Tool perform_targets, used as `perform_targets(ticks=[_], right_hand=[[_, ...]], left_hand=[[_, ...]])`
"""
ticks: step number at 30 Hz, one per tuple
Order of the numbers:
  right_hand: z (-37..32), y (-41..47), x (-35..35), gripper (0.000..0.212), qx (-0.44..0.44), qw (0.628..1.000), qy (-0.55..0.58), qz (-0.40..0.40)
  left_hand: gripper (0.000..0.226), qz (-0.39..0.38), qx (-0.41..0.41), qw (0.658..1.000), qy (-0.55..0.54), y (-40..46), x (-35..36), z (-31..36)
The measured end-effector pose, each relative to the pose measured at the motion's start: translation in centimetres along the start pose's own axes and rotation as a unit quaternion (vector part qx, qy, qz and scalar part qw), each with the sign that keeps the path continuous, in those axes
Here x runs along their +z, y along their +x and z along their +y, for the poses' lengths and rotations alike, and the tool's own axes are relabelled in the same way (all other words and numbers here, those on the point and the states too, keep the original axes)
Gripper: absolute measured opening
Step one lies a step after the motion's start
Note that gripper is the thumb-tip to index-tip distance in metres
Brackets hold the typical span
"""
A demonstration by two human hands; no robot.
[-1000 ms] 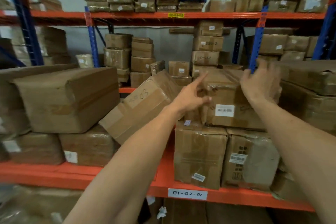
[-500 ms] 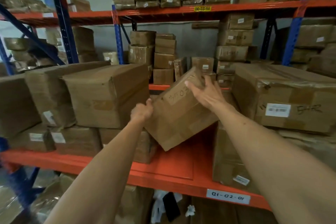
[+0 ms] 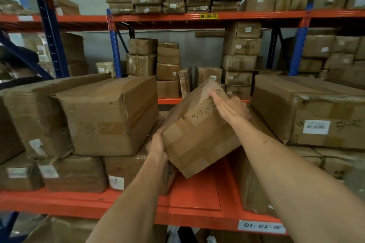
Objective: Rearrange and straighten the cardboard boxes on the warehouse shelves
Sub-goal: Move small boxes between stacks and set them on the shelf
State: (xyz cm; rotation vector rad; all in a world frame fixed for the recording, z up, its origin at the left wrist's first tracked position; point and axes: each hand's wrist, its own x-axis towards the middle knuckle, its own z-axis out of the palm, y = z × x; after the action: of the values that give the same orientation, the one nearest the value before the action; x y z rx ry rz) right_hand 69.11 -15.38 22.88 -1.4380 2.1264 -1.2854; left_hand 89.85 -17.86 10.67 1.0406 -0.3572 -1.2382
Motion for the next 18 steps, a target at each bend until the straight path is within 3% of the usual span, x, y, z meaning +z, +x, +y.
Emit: perform_targets(ticks=[3, 7, 11, 16, 18], right_hand=[[-0.3, 0.3, -0.6, 0.118, 0.016, 1.0, -0.008, -0.016], [-0.8, 0.6, 0.1, 0.087, -0.004, 1.0, -0.016, 0.024], [-0.9, 1.2, 0.4, 0.069, -0.037, 0.994, -0.023, 0.099], [-0.4, 2.7, -2.0, 0.075, 0.018, 0.982, 0.053, 0.182], [-0.2, 2.8, -2.9, 0.073, 0.059, 0.968, 0.125, 0.211]], left_hand=[[0.051, -0.01, 0.001, 1.0, -0.027, -0.6, 0.0, -0.4], [0.053, -0.037, -0.004, 0.999, -0.031, -1.0, 0.0, -0.1], [0.063, 0.013, 0.02, 0.999, -0.034, -1.7, 0.7, 1.3], [0.026, -0.003, 0.104, 0.995, -0.004, -4.5, 4.4, 6.6], [0.024, -0.027, 0.153, 0.988, 0.023, -6.2, 6.1, 9.1]])
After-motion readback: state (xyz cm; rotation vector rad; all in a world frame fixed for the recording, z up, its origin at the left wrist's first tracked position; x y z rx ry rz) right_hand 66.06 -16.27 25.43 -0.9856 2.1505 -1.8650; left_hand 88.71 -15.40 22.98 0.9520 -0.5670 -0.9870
